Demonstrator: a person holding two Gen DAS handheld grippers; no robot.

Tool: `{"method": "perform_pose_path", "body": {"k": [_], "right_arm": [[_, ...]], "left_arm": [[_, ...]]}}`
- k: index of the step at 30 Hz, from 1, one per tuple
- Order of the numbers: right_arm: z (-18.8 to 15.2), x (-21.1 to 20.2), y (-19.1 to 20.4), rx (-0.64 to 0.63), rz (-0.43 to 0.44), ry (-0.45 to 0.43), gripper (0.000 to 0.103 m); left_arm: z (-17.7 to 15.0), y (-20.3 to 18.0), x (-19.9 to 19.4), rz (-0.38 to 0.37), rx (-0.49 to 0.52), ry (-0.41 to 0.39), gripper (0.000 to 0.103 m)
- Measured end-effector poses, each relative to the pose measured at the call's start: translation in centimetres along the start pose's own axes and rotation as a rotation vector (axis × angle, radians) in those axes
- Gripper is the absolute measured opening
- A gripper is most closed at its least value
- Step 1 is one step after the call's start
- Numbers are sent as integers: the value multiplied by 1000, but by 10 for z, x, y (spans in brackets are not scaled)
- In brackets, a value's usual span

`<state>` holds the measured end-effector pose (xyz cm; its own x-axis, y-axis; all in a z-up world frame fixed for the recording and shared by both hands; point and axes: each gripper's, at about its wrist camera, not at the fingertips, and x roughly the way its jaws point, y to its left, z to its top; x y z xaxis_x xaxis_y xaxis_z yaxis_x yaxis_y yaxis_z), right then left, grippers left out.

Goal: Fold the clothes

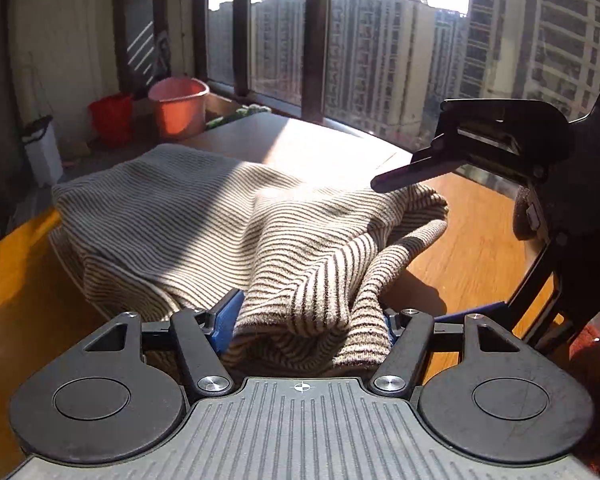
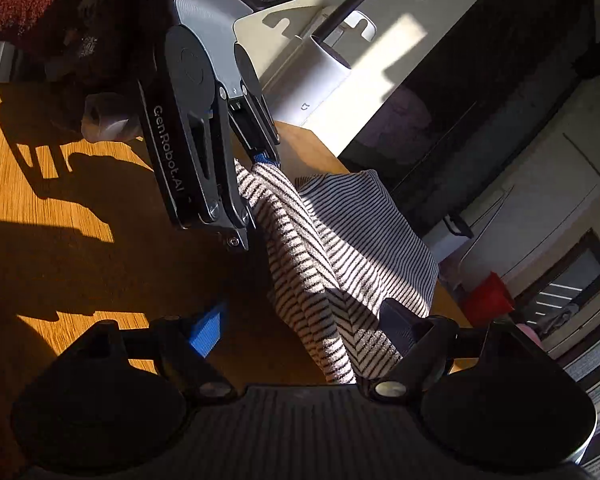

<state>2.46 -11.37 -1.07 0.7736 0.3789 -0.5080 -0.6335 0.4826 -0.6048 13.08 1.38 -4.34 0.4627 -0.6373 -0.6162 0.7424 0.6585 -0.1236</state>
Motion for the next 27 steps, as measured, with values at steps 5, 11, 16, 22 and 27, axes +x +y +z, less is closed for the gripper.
{"method": "perform_pose_path", "body": {"k": [5,11,16,22,27], "right_arm": [[5,30,-6,-17,-46,-16,57],[2,24,-9,2,39,44,36],[11,-9,-12,-10,119,82,34],[39,-64,-21,-96,197,113,33],[70,-75,-57,-64,225,81,33]], "left_arm": [[-2,5,-13,-16,-48,-15,68],[-8,12,-59,-50,-68,-72,90],[12,50,-70,18,-257,-199,95],[31,70,-9,-49,-362,-181,75],[18,85,24,-99,-425,-109,68]]}}
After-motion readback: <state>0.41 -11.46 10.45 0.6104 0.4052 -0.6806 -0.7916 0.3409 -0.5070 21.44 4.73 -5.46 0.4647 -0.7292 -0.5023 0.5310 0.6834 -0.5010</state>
